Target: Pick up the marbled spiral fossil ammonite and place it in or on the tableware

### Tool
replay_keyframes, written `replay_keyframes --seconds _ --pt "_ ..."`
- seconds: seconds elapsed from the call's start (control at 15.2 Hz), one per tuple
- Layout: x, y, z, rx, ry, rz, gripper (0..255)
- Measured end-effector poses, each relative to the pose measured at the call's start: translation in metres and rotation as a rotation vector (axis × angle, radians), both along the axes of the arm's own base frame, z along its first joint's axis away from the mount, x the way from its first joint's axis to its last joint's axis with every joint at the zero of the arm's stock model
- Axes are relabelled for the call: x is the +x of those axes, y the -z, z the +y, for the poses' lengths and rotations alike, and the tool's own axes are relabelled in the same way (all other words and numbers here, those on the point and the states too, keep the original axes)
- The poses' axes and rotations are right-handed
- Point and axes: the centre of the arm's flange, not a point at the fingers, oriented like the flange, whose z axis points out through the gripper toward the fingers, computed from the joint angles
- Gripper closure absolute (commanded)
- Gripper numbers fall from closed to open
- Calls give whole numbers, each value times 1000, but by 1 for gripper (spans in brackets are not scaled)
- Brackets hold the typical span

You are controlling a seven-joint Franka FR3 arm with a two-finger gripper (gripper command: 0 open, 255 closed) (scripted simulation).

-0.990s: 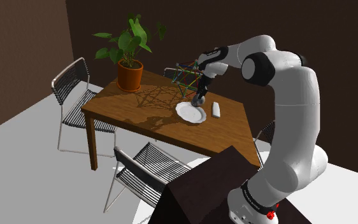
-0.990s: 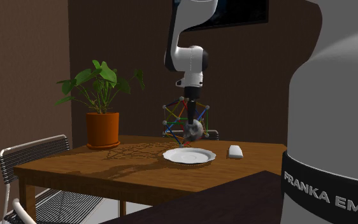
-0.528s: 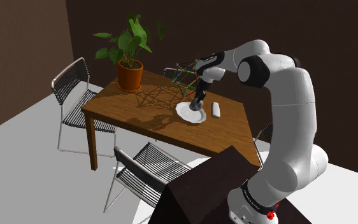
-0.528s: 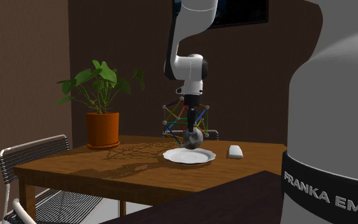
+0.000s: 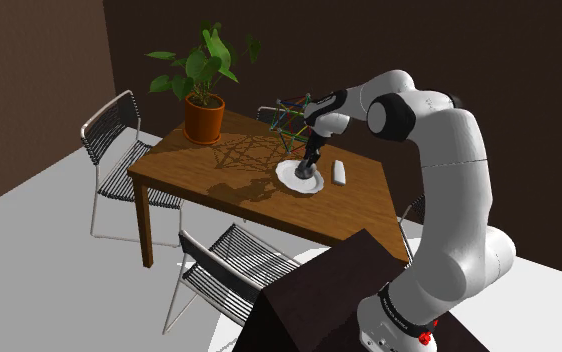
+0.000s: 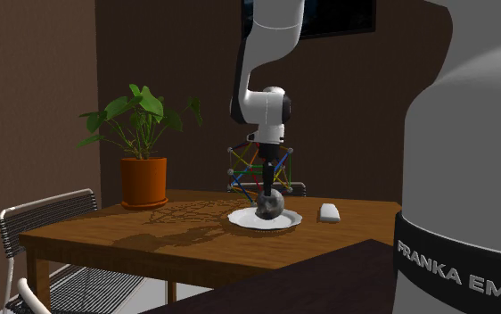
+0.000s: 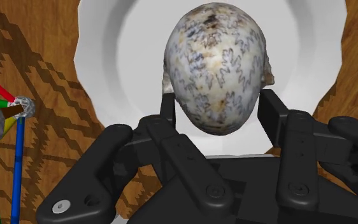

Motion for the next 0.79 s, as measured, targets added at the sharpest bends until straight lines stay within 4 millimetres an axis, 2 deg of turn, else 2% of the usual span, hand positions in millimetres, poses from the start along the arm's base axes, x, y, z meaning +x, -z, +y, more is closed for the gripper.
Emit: replay_keyframes --seconds 0.33,0.4,0.79 --pt "0 -1 -1 -3 1 -4 255" --pt "0 -1 -1 -2 1 -3 0" --pt "0 4 2 2 -2 3 0"
